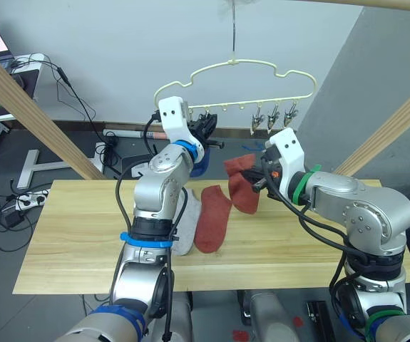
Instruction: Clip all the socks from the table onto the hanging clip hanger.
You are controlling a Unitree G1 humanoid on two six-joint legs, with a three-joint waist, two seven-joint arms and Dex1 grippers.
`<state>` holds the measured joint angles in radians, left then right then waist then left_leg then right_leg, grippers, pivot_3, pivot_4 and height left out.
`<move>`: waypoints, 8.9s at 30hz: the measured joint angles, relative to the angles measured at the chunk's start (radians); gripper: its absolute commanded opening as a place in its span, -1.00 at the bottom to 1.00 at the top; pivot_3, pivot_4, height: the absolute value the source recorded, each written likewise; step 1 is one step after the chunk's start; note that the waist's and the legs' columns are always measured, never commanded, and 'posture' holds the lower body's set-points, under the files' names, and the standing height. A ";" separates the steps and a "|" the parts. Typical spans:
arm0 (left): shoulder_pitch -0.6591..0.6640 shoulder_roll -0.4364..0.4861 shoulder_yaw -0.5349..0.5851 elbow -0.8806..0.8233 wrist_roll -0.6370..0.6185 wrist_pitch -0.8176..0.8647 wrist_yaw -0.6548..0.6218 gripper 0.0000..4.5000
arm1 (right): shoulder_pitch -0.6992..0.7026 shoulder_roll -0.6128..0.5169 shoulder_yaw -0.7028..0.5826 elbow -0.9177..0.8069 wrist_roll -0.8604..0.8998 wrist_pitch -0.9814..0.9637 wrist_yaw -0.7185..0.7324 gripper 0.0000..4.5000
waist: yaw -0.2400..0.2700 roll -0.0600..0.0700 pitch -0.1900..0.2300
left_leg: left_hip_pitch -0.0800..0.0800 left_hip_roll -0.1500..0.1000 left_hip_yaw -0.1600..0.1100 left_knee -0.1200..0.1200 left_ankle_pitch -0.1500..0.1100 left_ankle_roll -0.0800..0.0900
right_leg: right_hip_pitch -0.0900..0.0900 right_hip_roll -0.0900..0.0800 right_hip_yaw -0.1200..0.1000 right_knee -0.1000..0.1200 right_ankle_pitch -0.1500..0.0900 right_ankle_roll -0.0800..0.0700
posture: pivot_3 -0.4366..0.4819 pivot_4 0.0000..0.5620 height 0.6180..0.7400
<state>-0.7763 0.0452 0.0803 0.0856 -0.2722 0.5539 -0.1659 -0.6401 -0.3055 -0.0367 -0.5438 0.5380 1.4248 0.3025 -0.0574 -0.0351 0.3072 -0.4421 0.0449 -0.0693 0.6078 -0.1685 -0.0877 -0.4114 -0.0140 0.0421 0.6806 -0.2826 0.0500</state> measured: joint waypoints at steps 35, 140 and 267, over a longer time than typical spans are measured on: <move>-0.033 0.014 -0.003 0.001 0.005 0.005 -0.017 -0.20 | 0.000 0.000 0.000 0.000 0.000 -0.004 0.001 -1.00 | 0.000 0.000 0.000 | 0.000 0.000 0.000 0.000 0.000 0.000 | 0.000 0.000 0.000 0.000 0.000 0.000 | -0.22 0.01 1.00; 0.113 0.369 0.039 -0.294 -0.455 0.429 -0.262 0.28 | -0.102 0.073 0.020 0.240 -0.035 -0.145 -0.042 0.46 | 0.004 0.000 0.000 | -0.002 0.001 0.000 -0.002 0.000 0.000 | -0.004 0.000 0.000 0.001 0.000 0.000 | 0.01 -0.02 1.00; 0.256 0.529 -0.296 -0.219 -0.028 0.091 -0.567 1.00 | -0.292 0.260 -0.056 0.505 -0.283 -0.490 -0.283 -0.94 | 0.030 0.002 0.000 | -0.008 0.001 0.000 0.001 0.001 0.001 | -0.013 0.001 0.000 0.012 0.000 -0.001 | 0.08 0.05 1.00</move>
<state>-0.5206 0.5740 -0.2160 -0.1339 -0.2999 0.6452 -0.7331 -0.9319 -0.0459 -0.0931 -0.0388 0.2550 0.9344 0.0196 -0.0278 -0.0332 0.3069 -0.4504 0.0462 -0.0695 0.6090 -0.1676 -0.0870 -0.4247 -0.0133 0.0418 0.6926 -0.2825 0.0488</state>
